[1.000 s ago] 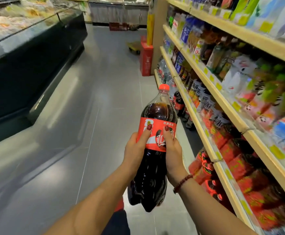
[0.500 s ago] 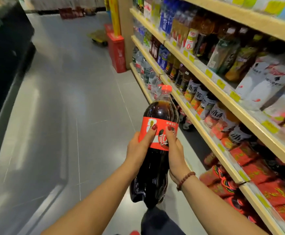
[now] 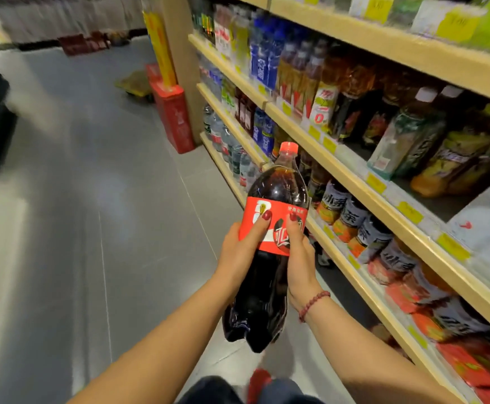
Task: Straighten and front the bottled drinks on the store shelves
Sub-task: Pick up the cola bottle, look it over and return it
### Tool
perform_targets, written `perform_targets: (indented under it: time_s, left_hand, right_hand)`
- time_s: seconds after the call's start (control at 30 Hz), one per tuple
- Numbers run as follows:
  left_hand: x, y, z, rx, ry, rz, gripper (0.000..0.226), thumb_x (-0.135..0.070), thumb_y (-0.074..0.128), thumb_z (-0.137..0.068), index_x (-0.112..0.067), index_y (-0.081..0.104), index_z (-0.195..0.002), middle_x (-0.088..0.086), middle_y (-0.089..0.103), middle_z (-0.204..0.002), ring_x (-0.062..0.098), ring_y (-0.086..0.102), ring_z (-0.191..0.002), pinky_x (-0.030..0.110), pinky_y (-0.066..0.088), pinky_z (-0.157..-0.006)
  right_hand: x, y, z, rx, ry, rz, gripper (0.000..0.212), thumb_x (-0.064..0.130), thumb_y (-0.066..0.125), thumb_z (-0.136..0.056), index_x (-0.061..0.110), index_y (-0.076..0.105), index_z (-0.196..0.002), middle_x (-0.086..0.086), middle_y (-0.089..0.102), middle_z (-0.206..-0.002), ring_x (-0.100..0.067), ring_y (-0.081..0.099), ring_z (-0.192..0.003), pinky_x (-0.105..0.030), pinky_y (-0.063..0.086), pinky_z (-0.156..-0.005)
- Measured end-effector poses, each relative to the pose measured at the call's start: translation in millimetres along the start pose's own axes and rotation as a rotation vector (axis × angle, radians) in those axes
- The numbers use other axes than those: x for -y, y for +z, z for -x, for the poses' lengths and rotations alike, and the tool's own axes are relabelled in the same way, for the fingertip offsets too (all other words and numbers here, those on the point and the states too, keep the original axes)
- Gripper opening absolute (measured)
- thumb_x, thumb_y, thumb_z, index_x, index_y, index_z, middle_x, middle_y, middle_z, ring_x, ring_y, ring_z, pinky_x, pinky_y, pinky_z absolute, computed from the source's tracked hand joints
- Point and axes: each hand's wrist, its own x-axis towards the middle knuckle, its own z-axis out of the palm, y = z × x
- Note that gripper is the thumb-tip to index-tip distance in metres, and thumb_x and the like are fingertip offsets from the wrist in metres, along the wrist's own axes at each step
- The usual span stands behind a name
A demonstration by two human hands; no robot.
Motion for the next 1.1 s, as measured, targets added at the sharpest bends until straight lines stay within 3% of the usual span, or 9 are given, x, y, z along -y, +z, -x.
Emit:
perform_targets:
  time_s: [0.13, 0.3, 0.47, 0.53, 0.67, 0.77, 0.83, 0.97, 1.1]
  left_hand:
    - [-21, 5, -61, 0.092, -0.002, 0.002, 0.057, -0.059, 0.069, -0.076, -0.017, 0.067, -0.115, 0.007, 0.075, -0.103, 0.025, 0.072, -0.095, 0.049, 0.053, -0.095]
    - [-35, 11, -142, 0.227, -0.012, -0.026, 0.044, -0.051, 0.065, -0.084, -0.019, 0.066, -0.115, 0.006, 0.075, -0.104, 0.024, 0.072, -0.095, 0.048, 0.053, -0.095]
    - [-49, 10, -227, 0.4, -0.054, -0.109, 0.064, -0.065, 0.068, -0.064, -0.024, 0.066, -0.113, 0.003, 0.075, -0.103, 0.022, 0.072, -0.096, 0.048, 0.052, -0.096]
    - [-52, 9, -258, 0.469, -0.074, -0.155, 0.065, -0.065, 0.068, -0.063, -0.024, 0.067, -0.113, 0.002, 0.075, -0.103, 0.021, 0.072, -0.096, 0.047, 0.052, -0.095]
    - [-46, 9, -312, 0.627, -0.131, -0.242, 0.064, -0.061, 0.07, -0.071, -0.021, 0.063, -0.12, 0.002, 0.074, -0.107, 0.019, 0.072, -0.096, 0.045, 0.054, -0.094]
    - [-27, 5, -334, 0.754, -0.183, -0.203, 0.062, -0.056, 0.072, -0.073, -0.019, 0.062, -0.122, 0.006, 0.073, -0.109, 0.024, 0.071, -0.098, 0.045, 0.054, -0.093]
    - [-8, 0, -348, 0.783, -0.215, -0.209, 0.066, -0.059, 0.073, -0.066, -0.022, 0.063, -0.12, 0.005, 0.074, -0.107, 0.023, 0.071, -0.098, 0.043, 0.055, -0.089]
    - [40, -7, -371, 0.729, -0.202, -0.231, 0.073, -0.068, 0.073, -0.054, -0.026, 0.063, -0.112, -0.009, 0.074, -0.097, 0.004, 0.072, -0.083, 0.018, 0.053, -0.068]
    - [94, -13, -389, 0.761, -0.195, -0.265, 0.077, -0.07, 0.07, -0.055, -0.026, 0.059, -0.118, -0.003, 0.071, -0.11, 0.013, 0.071, -0.097, 0.037, 0.055, -0.09]
  right_hand:
    - [20, 12, -52, -0.034, -0.046, 0.01, 0.083, 0.069, 0.067, -0.056, 0.02, 0.062, -0.123, -0.004, 0.075, -0.106, -0.02, 0.071, -0.097, -0.038, 0.056, -0.086]
    - [29, 25, -120, -0.153, -0.119, -0.027, 0.066, 0.063, 0.066, -0.06, 0.024, 0.066, -0.112, -0.003, 0.075, -0.1, -0.017, 0.073, -0.09, -0.031, 0.057, -0.076]
    - [28, 48, -180, -0.322, -0.15, -0.115, 0.072, 0.062, 0.064, -0.063, 0.018, 0.064, -0.12, -0.009, 0.074, -0.106, -0.026, 0.07, -0.1, -0.043, 0.054, -0.091]
    - [24, 57, -202, -0.406, -0.173, -0.153, 0.07, 0.059, 0.063, -0.066, 0.017, 0.064, -0.121, -0.008, 0.074, -0.106, -0.025, 0.07, -0.098, -0.04, 0.056, -0.088]
    - [10, 69, -235, -0.529, -0.224, -0.223, 0.058, 0.056, 0.066, -0.07, 0.021, 0.065, -0.116, -0.005, 0.076, -0.101, -0.02, 0.073, -0.089, -0.024, 0.058, -0.067]
    - [-10, 67, -252, -0.594, -0.245, -0.199, 0.041, 0.049, 0.062, -0.086, 0.022, 0.065, -0.116, -0.002, 0.075, -0.103, -0.019, 0.073, -0.093, -0.024, 0.057, -0.069]
    - [-29, 65, -262, -0.64, -0.248, -0.184, 0.039, 0.048, 0.059, -0.085, 0.021, 0.067, -0.112, -0.004, 0.075, -0.103, -0.02, 0.072, -0.093, -0.024, 0.057, -0.071]
    - [-79, 57, -283, -0.677, -0.232, -0.211, 0.048, 0.055, 0.068, -0.072, 0.022, 0.068, -0.107, -0.003, 0.076, -0.101, -0.019, 0.072, -0.092, -0.027, 0.057, -0.074]
    - [-133, 36, -303, -0.705, -0.227, -0.21, 0.06, 0.055, 0.068, -0.069, 0.017, 0.064, -0.116, -0.005, 0.075, -0.106, -0.021, 0.071, -0.097, -0.032, 0.056, -0.08]
